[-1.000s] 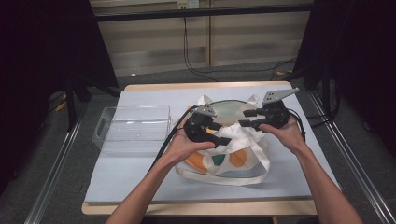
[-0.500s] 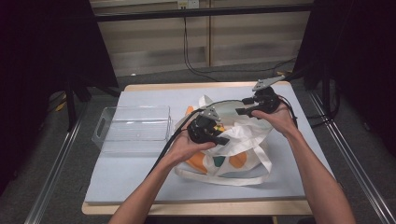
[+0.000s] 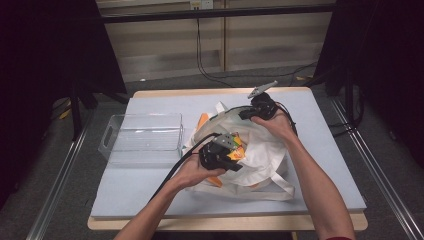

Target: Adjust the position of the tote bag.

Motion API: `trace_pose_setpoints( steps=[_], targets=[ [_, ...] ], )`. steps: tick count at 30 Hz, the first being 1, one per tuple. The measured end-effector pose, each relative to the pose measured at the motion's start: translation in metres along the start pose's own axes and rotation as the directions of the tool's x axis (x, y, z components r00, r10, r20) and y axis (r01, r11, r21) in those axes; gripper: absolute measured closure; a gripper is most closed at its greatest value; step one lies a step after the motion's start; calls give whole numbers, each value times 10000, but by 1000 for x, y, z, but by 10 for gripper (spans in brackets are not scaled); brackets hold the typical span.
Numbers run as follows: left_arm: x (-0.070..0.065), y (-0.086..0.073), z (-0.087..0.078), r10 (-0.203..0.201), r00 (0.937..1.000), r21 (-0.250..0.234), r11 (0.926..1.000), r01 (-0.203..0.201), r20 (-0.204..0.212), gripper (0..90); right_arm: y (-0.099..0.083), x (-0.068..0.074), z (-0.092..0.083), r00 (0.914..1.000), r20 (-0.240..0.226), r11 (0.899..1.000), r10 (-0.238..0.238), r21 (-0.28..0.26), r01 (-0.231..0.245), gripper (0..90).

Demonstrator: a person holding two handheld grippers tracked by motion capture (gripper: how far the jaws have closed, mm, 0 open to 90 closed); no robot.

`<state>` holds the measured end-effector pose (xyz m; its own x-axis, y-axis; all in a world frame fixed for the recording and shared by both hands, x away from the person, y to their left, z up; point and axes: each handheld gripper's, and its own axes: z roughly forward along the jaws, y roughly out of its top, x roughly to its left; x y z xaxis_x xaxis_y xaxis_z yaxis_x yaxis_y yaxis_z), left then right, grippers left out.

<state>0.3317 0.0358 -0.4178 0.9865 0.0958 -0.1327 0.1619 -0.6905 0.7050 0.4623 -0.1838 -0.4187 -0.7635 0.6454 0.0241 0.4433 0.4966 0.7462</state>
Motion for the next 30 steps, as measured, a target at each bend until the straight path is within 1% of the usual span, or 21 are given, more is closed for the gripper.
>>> trace_pose_setpoints(
  steps=[1,3,4,6,7,11,13,14,15,16,18,19,21,23,24,25,26,27,28,29,30],
  targets=[
    [-1,-3,1,-60,10000,82,9999,59,76,890,0,-3,3,9998,76,9998,173,-80,-172,845],
    [-3,-8,4,-66,9998,175,9998,63,194,890,0,-4,3,9997,132,9997,218,-71,-217,841],
    [-4,-10,5,-72,9996,200,9998,66,267,891,-1,-6,4,9992,213,9994,352,-60,-350,830],
    [-6,-15,9,41,9994,401,9992,-55,348,890,-3,-9,6,9985,298,9990,455,-35,-454,819],
    [-7,-17,12,-70,9993,453,9990,53,366,890,-4,-12,8,9978,443,9987,497,88,-501,809],
    [-9,-17,15,88,9995,778,9969,-111,296,891,-8,-17,14,9946,726,9969,744,197,-760,812],
    [-9,-18,16,165,9994,933,9955,-191,295,890,-10,-18,16,9915,1050,9959,771,394,-816,813],
    [-8,-18,16,-4,9995,876,9962,-22,300,889,-11,-19,17,9909,1076,9956,812,376,-857,808],
    [-8,-18,16,-4,9995,876,9962,-22,300,888,-11,-19,17,9912,1034,9953,826,419,-873,792],
    [-6,-18,15,-84,9991,755,9971,52,420,886,-11,-18,17,9926,961,9959,747,446,-792,770],
    [-6,-17,11,-72,9992,518,9986,51,406,862,-9,-13,15,9954,809,9975,519,437,-556,743],
    [-6,-16,8,-139,9987,422,9990,118,492,821,-7,-11,12,9969,678,9984,400,361,-426,737],
    [-4,-14,0,-146,9992,96,9999,143,376,725,-4,-6,4,9982,554,9996,229,140,-237,710],
    [-2,-14,-11,-247,9989,-179,9995,255,396,710,-3,-2,-7,9991,419,9999,95,-133,-89,677],
    [-1,-15,-15,-407,9986,-516,9978,425,343,690,-4,1,-14,9991,423,9997,32,-236,-23,661],
    [1,-15,-20,-498,9982,-688,9963,520,325,669,-6,5,-20,9992,404,9993,23,-385,-8,649],
    [3,-16,-24,-548,9979,-841,9948,577,357,654,-8,8,-27,9997,240,9987,-7,-500,19,646],
    [5,-17,-28,-636,9977,-1049,9923,658,247,631,-13,11,-33,9999,152,9976,55,-694,-45,641],
    [5,-17,-28,-636,9977,-1049,9923,658,247,624,-13,11,-33,9999,152,9976,55,-694,-45,641],
    [7,-17,-33,-805,9967,-1188,9896,815,130,624,-17,13,-39,9999,-51,9963,104,-858,-108,634],
    [9,-17,-36,-836,9965,-1265,9885,834,32,622,-21,18,-44,9998,-173,9969,51,-785,-64,631]
  ],
)
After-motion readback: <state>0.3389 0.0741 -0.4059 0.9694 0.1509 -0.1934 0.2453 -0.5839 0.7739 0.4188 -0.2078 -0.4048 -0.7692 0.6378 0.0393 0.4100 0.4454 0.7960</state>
